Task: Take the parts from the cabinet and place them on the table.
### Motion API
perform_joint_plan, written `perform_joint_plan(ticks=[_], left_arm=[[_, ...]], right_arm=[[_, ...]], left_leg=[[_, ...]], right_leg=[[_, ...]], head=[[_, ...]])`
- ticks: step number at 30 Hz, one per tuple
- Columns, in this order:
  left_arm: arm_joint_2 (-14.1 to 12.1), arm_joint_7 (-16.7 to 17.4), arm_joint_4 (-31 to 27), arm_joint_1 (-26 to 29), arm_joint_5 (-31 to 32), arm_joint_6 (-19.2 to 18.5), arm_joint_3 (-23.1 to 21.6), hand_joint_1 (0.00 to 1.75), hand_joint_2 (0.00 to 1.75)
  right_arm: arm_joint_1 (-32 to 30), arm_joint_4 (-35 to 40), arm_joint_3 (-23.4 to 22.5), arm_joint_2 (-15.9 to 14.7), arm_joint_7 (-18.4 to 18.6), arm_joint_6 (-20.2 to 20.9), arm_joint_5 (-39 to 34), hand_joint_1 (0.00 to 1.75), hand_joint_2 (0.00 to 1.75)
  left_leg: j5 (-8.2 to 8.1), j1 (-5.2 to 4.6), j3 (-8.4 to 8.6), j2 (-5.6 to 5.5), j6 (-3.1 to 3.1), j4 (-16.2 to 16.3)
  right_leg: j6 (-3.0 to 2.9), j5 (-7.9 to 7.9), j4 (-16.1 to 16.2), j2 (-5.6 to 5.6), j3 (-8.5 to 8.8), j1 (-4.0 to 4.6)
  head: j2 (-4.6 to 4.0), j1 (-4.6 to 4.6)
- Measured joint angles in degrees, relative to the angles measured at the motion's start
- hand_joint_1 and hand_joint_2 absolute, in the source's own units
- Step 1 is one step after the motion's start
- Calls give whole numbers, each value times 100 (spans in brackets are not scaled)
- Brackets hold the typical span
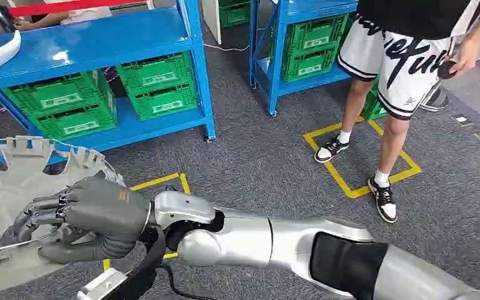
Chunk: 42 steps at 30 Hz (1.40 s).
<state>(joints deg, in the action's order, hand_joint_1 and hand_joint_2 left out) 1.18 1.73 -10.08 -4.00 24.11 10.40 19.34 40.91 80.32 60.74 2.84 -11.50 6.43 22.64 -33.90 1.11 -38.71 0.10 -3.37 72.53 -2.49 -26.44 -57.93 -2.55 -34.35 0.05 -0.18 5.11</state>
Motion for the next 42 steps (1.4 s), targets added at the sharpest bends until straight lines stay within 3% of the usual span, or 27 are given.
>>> perform_joint_plan(ticks=[2, 3, 5, 8, 10, 11, 13, 14, 15, 17, 18, 19, 21, 23, 24, 26, 28, 29, 30, 32, 33, 34, 35, 38, 39, 40, 42], left_arm=[[-15, -2, 0, 1, 15, 0, 0, 0, 175], [-13, -2, -2, -15, 29, 2, 0, 0, 175], [-2, 6, -7, -26, 48, 13, 0, 0, 175], [-4, 20, 0, 2, 50, 35, 0, 0, 175], [-9, 26, 0, 0, 50, 46, 2, 0, 175], [-11, 24, 0, -10, 48, 48, 2, 0, 175], [-7, 9, 0, -3, 42, 48, 2, 0, 175], [-7, 7, 2, 7, 39, 48, 4, 0, 175], [-7, 7, 2, 17, 35, 48, 4, 0, 175], [-7, 6, 2, 21, 29, 48, 4, 0, 175], [0, 7, 2, 18, 29, 48, 4, 0, 175], [11, 7, 0, 10, 29, 48, 7, 0, 175], [4, 9, 2, 11, 31, 46, 7, 0, 175], [0, 24, 17, 47, 46, 46, 7, 0, 175], [-8, 26, 22, 57, 53, 46, 7, 0, 175], [2, 24, 22, 46, 66, 48, 7, 0, 175], [2, 6, 22, 29, 74, 48, 7, 0, 175], [2, 0, 22, 31, 77, 48, 7, 0, 175], [0, -9, 22, 43, 77, 48, 7, 0, 175], [-15, -18, 22, 59, 79, 48, 7, 0, 175], [-26, -22, 17, 55, 81, 48, 7, 0, 175], [-26, -26, 15, 37, 92, 48, 7, 0, 175], [-28, -28, 11, 24, 105, 48, 7, 0, 175], [-31, -26, 17, 30, 127, 48, 7, 0, 175], [-26, -24, 20, 34, 129, 48, 7, 0, 175], [-22, -22, 17, 30, 129, 48, 7, 0, 175], [-37, -22, 15, 7, 129, 48, 7, 0, 175]], right_arm=[[-1, 0, 20, 7, 2, 2, 18, 175, 175], [-4, 2, 20, 9, 7, 2, 26, 175, 175], [-20, 15, 20, 9, 20, 9, 96, 175, 175], [-44, 42, 22, 13, 22, 37, 175, 175, 175], [-64, 72, 22, 13, 15, 61, 223, 175, 175], [-78, 79, 20, 9, 13, 68, 256, 175, 175], [-120, 79, 20, 7, 4, 94, 289, 175, 175], [-141, 79, 22, 6, -2, 112, 306, 175, 175], [-153, 79, 22, 6, -2, 125, 308, 175, 175], [-154, 85, 20, 11, -2, 144, 317, 175, 175], [-149, 87, 20, 13, -2, 151, 324, 175, 175], [-150, 90, 20, 15, -2, 153, 330, 175, 175], [-141, 94, 18, 15, 0, 157, 372, 175, 175], [-142, 103, 18, 41, 2, 162, 422, 175, 175], [-143, 107, 16, 55, 2, 164, 433, 175, 175], [-147, 118, 9, 76, -2, 166, 478, 175, 175], [-178, 118, 9, 76, -4, 170, 507, 175, 175], [-188, 118, 9, 76, -11, 173, 514, 175, 175], [-191, 118, 9, 76, -11, 173, 516, 175, 175], [-188, 118, 9, 76, -11, 177, 533, 175, 175], [-183, 118, 9, 76, -15, 179, 538, 175, 175], [-180, 118, 7, 76, -20, 179, 546, 175, 175], [-175, 118, 2, 76, -22, 179, 551, 175, 175], [-164, 118, 0, 76, -44, 179, 553, 175, 175], [-153, 122, -2, 79, -46, 179, 555, 175, 175], [-152, 124, -4, 79, -52, 181, 555, 175, 175], [-158, 125, -19, 65, -59, 181, 557, 175, 175]], left_leg=[[484, 33, 543, 122, -42, -1017], [438, 15, 703, 304, -54, -1372], [477, -29, 667, 190, 120, -1342], [552, -24, 604, 74, 255, -1356], [611, 1, 557, -2, 333, -1368], [633, 1, 521, -45, 357, -1367], [679, -11, 450, -161, 362, -1359], [704, -14, 412, -229, 358, -1350], [725, -16, 385, -292, 351, -1344], [765, -18, 355, -454, 314, -1341], [781, -2, 350, -510, 298, -1341], [802, -26, 318, -554, 266, -1336], [849, 21, 278, -658, 185, -1346], [911, 13, 240, -773, 83, -1409], [869, 23, 217, -560, 84, -1351], [477, -7, -26, -157, 48, -806], [70, 0, -381, -71, -3, 76], [15, 0, -451, -65, -18, 295], [86, 0, -377, -52, -23, 231], [474, -1, 131, 32, -10, -573], [671, -6, 465, 200, 7, -1129], [570, -55, 579, 481, 48, -1411], [645, -54, 587, 435, 125, -1427], [674, -68, 507, 237, 207, -1398], [720, -11, 523, 170, 262, -1438], [739, -9, 501, 116, 284, -1439], [774, -5, 452, 3, 340, -1437]], right_leg=[[43, -24, -76, -79, -30, -35], [86, -44, -126, -123, -47, -23], [168, -27, -152, -163, -75, 8], [256, 7, -140, -270, -86, 4], [323, -313, -472, 49, -217, -38], [340, -574, -903, 144, -390, -44], [350, -950, -1741, 210, -736, -36], [339, -967, -1909, 217, -791, -31], [315, -857, -1775, 228, -701, -31], [226, -408, -814, 337, -132, -26], [172, -251, -322, 571, 159, -14], [139, -349, -128, 751, 242, -28], [166, -299, -109, 618, 220, 18], [93, -245, -63, 503, 223, -9], [56, -196, -8, 404, 233, -37], [10, -175, -3, 288, 206, -35], [4, -171, -8, 113, 182, -21], [4, -171, -13, 36, 170, -19], [4, -171, -18, -41, 164, -18], [10, -173, -37, -175, 165, -18], [30, -186, -58, -233, 168, -16], [53, -197, -72, -280, 160, 19], [82, -208, -100, -325, 142, 52], [168, -180, -77, -476, 153, 49], [223, -233, -114, -399, 136, 33], [261, -356, -260, -71, 87, 6], [290, -782, -1002, 194, -240, -14]], head=[[0, 0], [0, 2], [0, -13], [0, -18], [0, -9], [0, -2], [0, -2], [0, -2], [0, -2], [0, 0], [0, -2], [0, -18], [0, 9], [0, 13], [0, 15], [0, -64], [0, -61], [0, -63], [0, -61], [0, -63], [0, -61], [0, -68], [0, -57], [0, -50], [0, -52], [0, -46], [0, -35]])
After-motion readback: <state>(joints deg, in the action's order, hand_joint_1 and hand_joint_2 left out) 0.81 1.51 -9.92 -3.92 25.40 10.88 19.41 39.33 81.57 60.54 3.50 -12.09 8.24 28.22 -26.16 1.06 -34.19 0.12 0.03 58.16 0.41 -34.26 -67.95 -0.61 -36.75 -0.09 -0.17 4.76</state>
